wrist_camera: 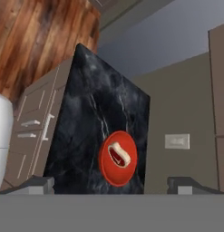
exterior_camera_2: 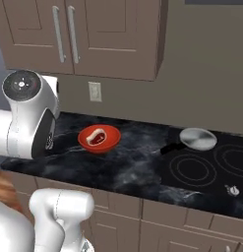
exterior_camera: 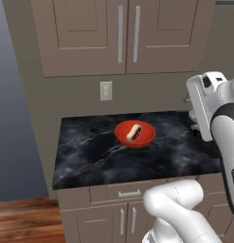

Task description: Place one of the steaks on the plate and the other in the bowl. Then place the bowl in the fridge.

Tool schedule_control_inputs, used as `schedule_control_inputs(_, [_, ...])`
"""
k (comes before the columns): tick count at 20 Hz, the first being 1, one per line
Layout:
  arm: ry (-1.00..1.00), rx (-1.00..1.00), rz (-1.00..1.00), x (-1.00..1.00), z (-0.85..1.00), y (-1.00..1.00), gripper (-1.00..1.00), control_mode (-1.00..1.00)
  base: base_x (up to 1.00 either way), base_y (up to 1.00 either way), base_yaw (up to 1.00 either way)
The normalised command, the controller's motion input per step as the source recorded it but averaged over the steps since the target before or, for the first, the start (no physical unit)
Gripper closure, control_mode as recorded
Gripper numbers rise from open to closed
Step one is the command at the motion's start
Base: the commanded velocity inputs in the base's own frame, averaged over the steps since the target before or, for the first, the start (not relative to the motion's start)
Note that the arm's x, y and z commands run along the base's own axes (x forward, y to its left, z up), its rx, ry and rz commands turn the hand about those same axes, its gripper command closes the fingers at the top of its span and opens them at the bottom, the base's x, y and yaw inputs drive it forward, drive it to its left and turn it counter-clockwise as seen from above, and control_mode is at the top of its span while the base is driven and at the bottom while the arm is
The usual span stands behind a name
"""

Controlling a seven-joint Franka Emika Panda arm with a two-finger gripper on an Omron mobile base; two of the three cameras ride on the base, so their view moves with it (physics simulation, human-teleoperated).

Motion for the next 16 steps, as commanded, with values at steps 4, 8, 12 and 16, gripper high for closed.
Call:
schedule_control_inputs(4, [0.0, 0.0, 0.0, 0.0, 0.0, 0.0, -1.0, 1.0, 0.11, 0.05, -0.02])
schedule_control_inputs(8, [0.0, 0.0, 0.0, 0.0, 0.0, 0.0, -1.0, 1.0, 0.0, 0.0, -0.08])
schedule_control_inputs(12, [0.0, 0.0, 0.0, 0.0, 0.0, 0.0, -1.0, 1.0, 0.0, 0.0, -0.13])
schedule_control_inputs(16, [0.0, 0.0, 0.0, 0.0, 0.0, 0.0, -1.0, 1.0, 0.03, 0.0, -0.21])
